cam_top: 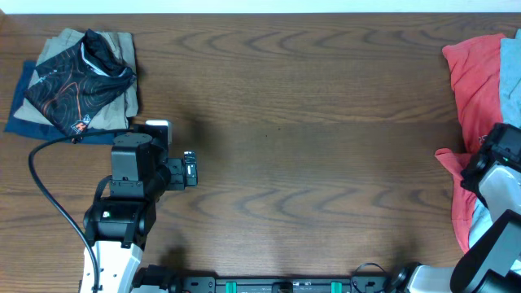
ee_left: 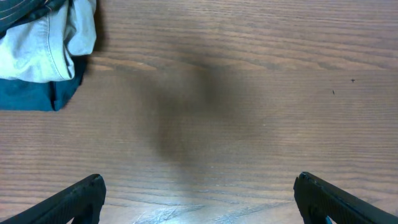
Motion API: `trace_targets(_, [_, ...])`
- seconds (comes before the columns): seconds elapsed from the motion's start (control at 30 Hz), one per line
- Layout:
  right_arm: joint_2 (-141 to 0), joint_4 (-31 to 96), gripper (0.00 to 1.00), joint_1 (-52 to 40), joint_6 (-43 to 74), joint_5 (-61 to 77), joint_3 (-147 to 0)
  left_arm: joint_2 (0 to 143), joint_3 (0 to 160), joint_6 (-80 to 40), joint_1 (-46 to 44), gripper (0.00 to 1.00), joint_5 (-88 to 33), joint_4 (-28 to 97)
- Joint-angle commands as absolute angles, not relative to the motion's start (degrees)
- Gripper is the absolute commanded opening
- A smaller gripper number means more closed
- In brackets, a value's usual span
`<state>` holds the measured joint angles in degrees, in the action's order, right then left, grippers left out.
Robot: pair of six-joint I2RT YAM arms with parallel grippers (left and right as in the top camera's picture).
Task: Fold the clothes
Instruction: 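Raise both arms and move the right gripper over the clothes pile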
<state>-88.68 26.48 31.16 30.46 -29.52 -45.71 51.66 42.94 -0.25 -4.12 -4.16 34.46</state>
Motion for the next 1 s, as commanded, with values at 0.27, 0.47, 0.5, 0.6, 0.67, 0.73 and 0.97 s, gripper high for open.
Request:
trace_targets(0.27, [-91.09,24.67,0.34,32.62,32.32,-25.21,-46.28,52.05,44.31,-1.19,-3.88,0.98,-4.54,34.02])
trace_targets(0.47, [-91.09,19.94,0.48,32.62,26.22,-15.03,-46.28,52.05,44.31,-1.19,-3.88,0.98,-4.54,34.00])
trace_targets(0.5, [-91.09,19.68,0.49,32.62,25.65,-14.61,-46.28,52.05,44.31,-1.19,-3.90,0.98,-4.54,33.98])
trace_targets(0.6, [-91.09,19.77,0.48,32.62,25.65,-14.83,-46.28,52.10,44.31,-1.19,-3.88,0.98,-4.54,33.98])
trace_targets(0.67, [-91.09,20.21,0.46,32.62,25.65,-15.40,-46.28,52.10,44.31,-1.19,-3.88,0.98,-4.54,33.98])
trace_targets(0.73, [-91.09,21.10,0.44,32.62,25.67,-17.26,-46.26,52.10,44.31,-1.19,-3.88,0.98,-4.54,33.98])
trace_targets(0.97, [-91.09,22.52,0.43,32.69,27.46,-21.82,-45.30,52.10,44.31,-1.19,-3.88,0.98,-4.54,33.98])
